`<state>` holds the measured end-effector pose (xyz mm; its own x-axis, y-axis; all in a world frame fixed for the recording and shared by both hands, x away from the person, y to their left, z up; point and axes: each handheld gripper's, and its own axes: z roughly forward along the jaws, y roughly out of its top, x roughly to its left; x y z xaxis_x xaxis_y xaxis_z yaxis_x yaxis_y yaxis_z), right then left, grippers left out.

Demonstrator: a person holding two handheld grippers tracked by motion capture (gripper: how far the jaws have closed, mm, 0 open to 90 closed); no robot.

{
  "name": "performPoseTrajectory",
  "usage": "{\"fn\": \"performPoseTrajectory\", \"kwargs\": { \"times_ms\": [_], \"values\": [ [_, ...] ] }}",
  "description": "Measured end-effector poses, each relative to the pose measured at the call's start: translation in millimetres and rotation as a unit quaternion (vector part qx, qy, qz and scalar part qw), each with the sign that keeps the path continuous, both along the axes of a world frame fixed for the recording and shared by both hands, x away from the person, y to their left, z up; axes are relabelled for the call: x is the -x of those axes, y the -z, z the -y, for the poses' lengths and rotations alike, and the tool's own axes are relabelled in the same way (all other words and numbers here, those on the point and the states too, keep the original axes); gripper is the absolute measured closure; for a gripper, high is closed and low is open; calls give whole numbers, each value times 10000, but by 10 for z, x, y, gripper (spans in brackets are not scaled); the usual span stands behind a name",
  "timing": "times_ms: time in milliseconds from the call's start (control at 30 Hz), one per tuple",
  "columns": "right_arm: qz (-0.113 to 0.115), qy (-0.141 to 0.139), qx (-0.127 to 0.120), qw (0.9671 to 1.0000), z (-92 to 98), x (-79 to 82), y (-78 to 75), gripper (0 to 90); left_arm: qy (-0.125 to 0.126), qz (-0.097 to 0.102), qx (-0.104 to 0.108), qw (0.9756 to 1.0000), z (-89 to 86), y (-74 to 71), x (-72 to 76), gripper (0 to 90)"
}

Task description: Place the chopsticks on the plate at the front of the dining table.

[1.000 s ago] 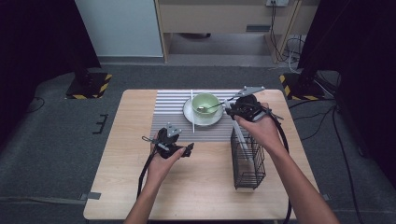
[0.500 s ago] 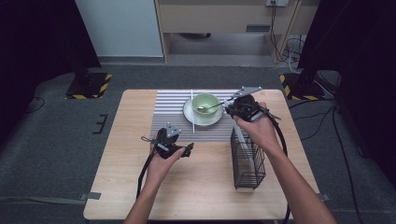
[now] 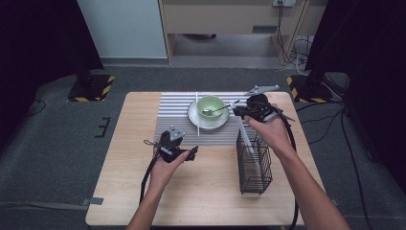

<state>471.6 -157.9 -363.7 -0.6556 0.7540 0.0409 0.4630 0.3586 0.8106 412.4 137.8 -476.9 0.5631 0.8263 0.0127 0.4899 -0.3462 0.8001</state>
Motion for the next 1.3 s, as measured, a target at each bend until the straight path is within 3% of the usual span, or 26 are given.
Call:
{"fn": "performPoseTrajectory", "kwargs": {
  "times_ms": [333, 600, 767, 900, 1133, 1300],
  "values": [
    [-54, -106, -213, 9997, 151, 39, -102, 835, -29, -5, 43, 10000, -27, -1, -3, 88],
    [66, -29, -510, 9987, 296, 72, -287, 835, -13, 33, 152, 9999, -40, -8, 8, 80],
    [226, 54, -538, 9983, 360, 78, -390, 836, -23, 81, 199, 9998, -50, -13, 22, 78],
    [309, 60, -724, 9969, 410, 86, -465, 835, -29, 93, 247, 9996, -68, -13, 21, 77],
    [494, -10, -1045, 9933, 491, 59, -629, 835, 72, 90, 516, 9986, -92, 0, 81, 78],
    [648, -63, -1223, 9904, 532, 44, -705, 836, 120, 211, 562, 9981, -61, -13, 106, 79]
  ]
}}
